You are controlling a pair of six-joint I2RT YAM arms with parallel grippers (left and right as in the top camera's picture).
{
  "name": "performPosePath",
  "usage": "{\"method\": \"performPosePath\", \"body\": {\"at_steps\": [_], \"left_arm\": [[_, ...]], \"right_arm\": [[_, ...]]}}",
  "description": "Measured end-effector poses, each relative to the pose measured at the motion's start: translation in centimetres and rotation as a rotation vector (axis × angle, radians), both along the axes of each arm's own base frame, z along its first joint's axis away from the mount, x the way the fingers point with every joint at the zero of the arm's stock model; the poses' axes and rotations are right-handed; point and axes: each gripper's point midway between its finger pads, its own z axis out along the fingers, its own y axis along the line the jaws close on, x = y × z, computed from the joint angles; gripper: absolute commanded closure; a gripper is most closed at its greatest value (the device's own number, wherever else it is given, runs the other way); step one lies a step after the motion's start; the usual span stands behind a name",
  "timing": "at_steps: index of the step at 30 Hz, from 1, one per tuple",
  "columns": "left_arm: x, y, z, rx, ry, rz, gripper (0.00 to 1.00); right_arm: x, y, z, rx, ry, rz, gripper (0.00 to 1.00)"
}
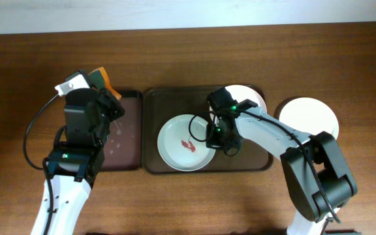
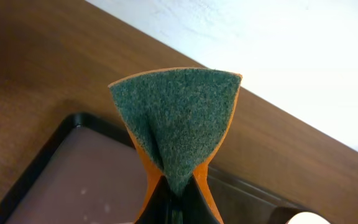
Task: Clean dirty plates on tray and stack at the side
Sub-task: 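Pick up the sponge with the left gripper, then scrub the held plate with the sponge in the left gripper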
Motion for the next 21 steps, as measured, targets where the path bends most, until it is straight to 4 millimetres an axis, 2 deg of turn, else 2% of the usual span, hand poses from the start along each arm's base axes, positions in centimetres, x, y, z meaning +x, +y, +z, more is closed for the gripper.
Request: {"method": "performPosePath", "body": {"at_steps": [2,5,6,7,9,11,13,14,15,19,21], "left_arm": [[-0.3,0.1,-0.6,0.004,0.029,0.001,1.00],[-1.0,0.3,-3.8,0.024,0.156,0.006,1.00],[-1.3,0.3,-5.2,0.030,0.210,0.008,1.00],[-1.8,0.4,-7.8,0.043,0.309,0.008,1.00],[-2.6,0.5,-11.7,0.062,0.454,0.008,1.00],[-3.6,0.5,-14.1,0.071,0.557,0.003,1.00],[-4.8,0.3,-17.4,0.072,0.692,-0.011,1.00],[-5.3,0.2,-18.3,0.072,0.731,-0.015,1.00],[-5.8,0.1,-18.9,0.069,0.765,-0.024,1.00],[-7.3,-0.6,-19.0,0.072,0.838,-0.111,1.00],[-7.3,-1.7,-17.6,0.067,0.860,-0.212,1.00]], "right_arm": [[0.0,0.0,0.0,0.000,-0.001,0.001,0.96],[0.0,0.0,0.0,0.000,0.000,0.001,0.96],[0.0,0.0,0.0,0.000,-0.001,0.001,0.96],[0.0,0.0,0.0,0.000,0.000,0.001,0.96],[0.0,0.0,0.0,0.000,-0.001,0.001,0.96],[0.0,0.0,0.0,0.000,0.000,0.001,0.96],[0.0,0.0,0.0,0.000,-0.001,0.001,0.96],[0.0,0.0,0.0,0.000,0.000,0.001,0.96],[0.0,0.0,0.0,0.000,0.000,0.001,0.96],[0.0,0.0,0.0,0.000,0.000,0.001,0.96],[0.0,0.0,0.0,-0.001,0.000,0.001,0.96]]}}
